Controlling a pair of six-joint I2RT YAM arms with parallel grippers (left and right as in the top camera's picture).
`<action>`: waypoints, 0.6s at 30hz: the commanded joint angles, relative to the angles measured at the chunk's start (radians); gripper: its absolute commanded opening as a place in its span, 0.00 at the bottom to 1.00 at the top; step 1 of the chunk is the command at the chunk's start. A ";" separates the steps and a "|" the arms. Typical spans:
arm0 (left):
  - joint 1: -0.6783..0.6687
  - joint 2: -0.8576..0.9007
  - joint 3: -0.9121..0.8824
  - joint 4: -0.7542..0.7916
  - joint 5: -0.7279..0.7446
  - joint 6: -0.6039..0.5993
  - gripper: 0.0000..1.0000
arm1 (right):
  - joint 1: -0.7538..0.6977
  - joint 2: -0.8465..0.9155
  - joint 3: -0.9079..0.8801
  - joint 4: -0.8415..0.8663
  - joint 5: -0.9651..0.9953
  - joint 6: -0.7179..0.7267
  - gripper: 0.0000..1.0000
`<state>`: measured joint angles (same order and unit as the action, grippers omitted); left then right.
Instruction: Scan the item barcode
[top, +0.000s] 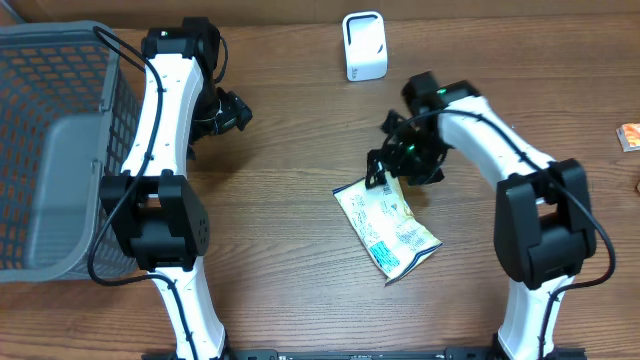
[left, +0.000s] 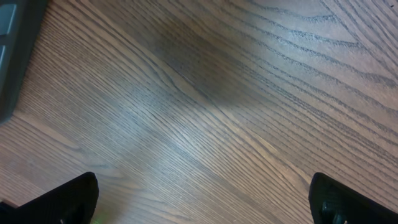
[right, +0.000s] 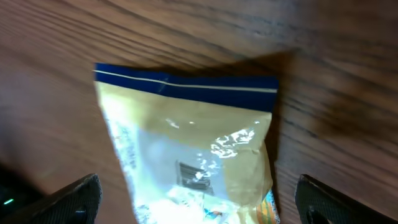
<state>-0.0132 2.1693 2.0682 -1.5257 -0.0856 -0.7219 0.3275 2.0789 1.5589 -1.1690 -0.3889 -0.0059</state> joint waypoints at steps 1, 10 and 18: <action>-0.007 -0.028 0.015 -0.002 0.001 0.019 1.00 | 0.015 0.000 -0.021 0.021 0.124 0.055 1.00; -0.008 -0.028 0.015 -0.002 0.000 0.019 1.00 | 0.021 0.004 -0.099 0.066 0.043 0.020 0.91; -0.008 -0.028 0.015 -0.001 0.000 0.019 1.00 | 0.077 0.005 -0.121 0.066 0.037 0.023 0.50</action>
<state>-0.0132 2.1693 2.0682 -1.5257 -0.0856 -0.7216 0.3737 2.0789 1.4525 -1.1046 -0.3439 0.0238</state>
